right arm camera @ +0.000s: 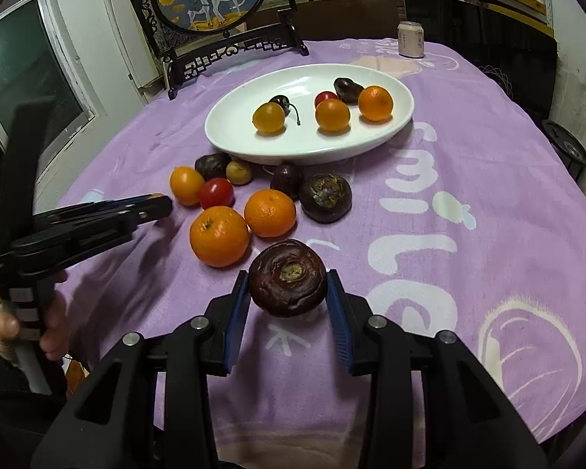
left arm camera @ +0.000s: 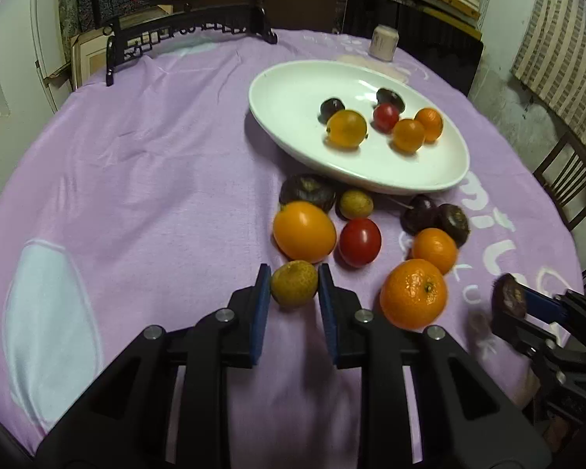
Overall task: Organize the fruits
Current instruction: 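Grasp a dark purple fruit with the right gripper while the left gripper grasps a small yellow fruit, then carry both fruits onto the white plate, release, and pull back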
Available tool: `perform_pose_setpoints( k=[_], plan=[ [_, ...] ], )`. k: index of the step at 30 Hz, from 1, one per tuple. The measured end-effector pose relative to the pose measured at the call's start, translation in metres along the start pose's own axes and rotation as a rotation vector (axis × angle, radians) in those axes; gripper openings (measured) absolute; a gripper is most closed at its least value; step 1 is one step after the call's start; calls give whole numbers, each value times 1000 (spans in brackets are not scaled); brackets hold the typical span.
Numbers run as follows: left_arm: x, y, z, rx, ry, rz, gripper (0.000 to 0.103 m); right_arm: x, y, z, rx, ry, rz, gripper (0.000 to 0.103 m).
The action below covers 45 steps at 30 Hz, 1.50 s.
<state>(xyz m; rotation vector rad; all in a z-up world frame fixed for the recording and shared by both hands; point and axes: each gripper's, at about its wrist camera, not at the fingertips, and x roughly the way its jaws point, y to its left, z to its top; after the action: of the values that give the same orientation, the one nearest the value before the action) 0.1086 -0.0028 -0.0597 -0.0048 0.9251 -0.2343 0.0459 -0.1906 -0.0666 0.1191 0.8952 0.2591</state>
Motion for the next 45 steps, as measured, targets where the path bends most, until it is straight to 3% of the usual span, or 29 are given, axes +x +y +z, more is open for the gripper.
perform_pose_setpoints(
  k=[11, 17, 24, 27, 31, 37, 38, 39, 40, 41, 42, 45],
  plan=[
    [-33, -6, 5, 19, -41, -62, 24, 1, 3, 8, -3, -5, 2, 39],
    [-29, -17, 36, 55, -20, -78, 24, 7, -2, 44, -31, -22, -4, 39],
    [20, -24, 128, 36, 18, -41, 25, 41, -3, 124, -98, -55, -23, 39],
    [49, -24, 164, 26, 40, -8, 25, 66, -2, 155, -144, -27, -22, 39],
    [84, -24, 185, 15, 85, 1, 25, 95, -7, 176, -143, 24, -6, 39],
    [112, -25, 192, 19, 119, -4, 25, 120, -17, 186, -130, 53, -24, 40],
    [114, -25, 192, 22, 118, -1, 27, 122, -18, 186, -125, 51, -30, 40],
    [114, -24, 193, 24, 113, 7, 40, 123, -19, 188, -125, 48, -39, 45],
    [113, -24, 193, 24, 105, 11, 50, 123, -20, 188, -130, 40, -57, 63],
    [109, -23, 193, 23, 91, 14, 62, 119, -19, 188, -135, 21, -79, 68],
    [103, -22, 193, 25, 73, 20, 67, 113, -18, 187, -144, -8, -99, 72],
    [76, -22, 185, 52, 16, 22, 75, 91, -17, 181, -155, -41, -113, 73]
  ],
)
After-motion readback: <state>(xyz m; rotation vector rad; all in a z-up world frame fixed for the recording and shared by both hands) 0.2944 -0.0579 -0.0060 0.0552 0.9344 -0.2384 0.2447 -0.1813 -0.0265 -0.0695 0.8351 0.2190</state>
